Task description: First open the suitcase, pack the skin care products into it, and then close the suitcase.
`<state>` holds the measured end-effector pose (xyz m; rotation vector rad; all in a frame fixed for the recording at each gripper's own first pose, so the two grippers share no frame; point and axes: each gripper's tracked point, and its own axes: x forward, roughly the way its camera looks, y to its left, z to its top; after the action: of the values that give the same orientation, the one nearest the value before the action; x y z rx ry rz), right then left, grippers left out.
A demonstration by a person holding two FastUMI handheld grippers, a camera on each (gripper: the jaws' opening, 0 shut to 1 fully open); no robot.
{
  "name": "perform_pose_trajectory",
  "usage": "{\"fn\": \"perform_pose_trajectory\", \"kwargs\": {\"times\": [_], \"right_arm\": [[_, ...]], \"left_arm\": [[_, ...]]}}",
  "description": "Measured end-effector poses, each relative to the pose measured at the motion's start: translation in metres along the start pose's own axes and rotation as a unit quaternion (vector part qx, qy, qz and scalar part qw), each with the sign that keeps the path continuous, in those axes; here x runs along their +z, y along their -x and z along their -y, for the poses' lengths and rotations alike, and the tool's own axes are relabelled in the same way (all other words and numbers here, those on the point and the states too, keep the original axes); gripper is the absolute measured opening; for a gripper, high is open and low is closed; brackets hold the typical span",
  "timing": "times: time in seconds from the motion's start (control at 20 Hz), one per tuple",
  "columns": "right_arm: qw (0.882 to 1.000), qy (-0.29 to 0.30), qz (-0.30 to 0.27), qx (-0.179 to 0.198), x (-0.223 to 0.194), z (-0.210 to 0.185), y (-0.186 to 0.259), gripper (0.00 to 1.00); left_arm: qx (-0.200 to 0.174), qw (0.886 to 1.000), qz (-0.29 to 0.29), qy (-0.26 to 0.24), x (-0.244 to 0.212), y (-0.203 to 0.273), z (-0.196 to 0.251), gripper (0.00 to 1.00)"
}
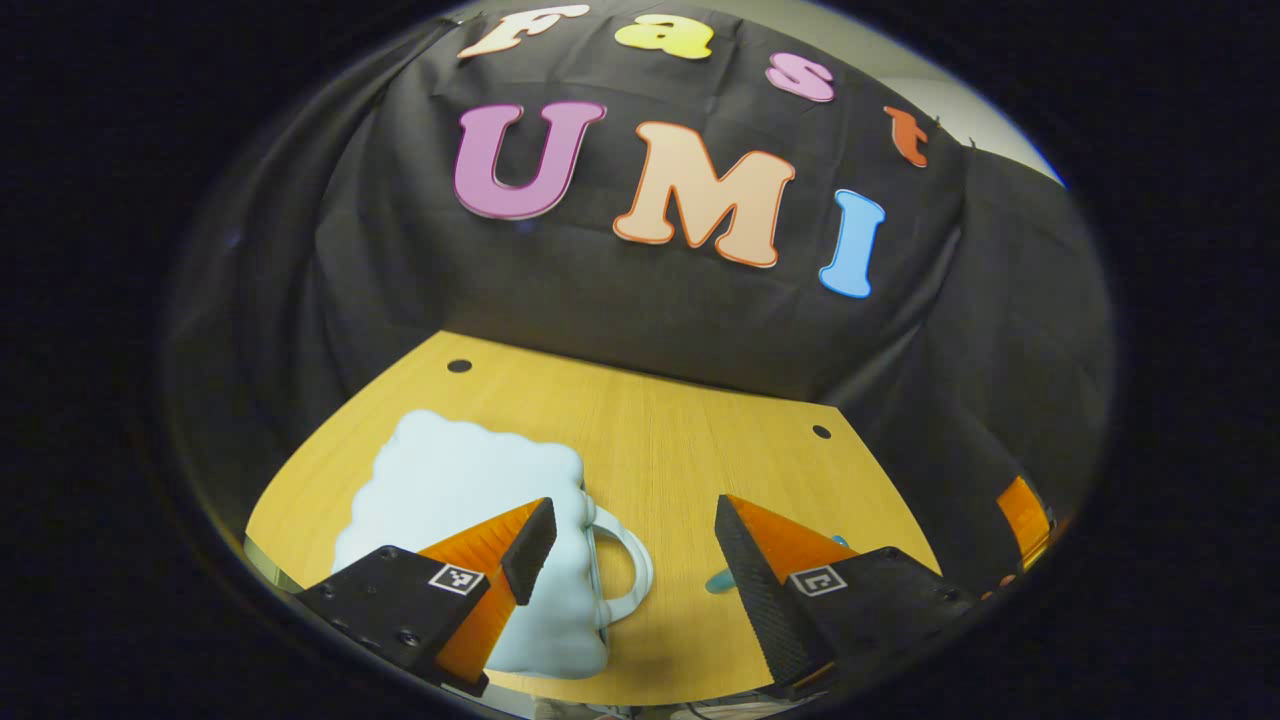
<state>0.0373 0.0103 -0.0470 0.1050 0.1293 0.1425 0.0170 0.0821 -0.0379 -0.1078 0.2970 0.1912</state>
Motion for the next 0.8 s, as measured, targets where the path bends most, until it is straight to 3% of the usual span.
{"fn": "perform_pose_trajectory", "kwargs": {"times": [0.4, 0.8], "right_arm": [[1.000, -0.009, -0.023, -0.012, -0.016, 0.009, 0.002, 0.98], [0.998, -0.027, -0.037, -0.034, -0.028, 0.024, -0.001, 0.98]], "left_arm": [[0.006, 0.988, -0.149, 0.035, -0.030, -0.054, -0.005, 0.94], [0.000, 0.962, -0.270, 0.024, -0.070, -0.088, 0.012, 0.64]]}}
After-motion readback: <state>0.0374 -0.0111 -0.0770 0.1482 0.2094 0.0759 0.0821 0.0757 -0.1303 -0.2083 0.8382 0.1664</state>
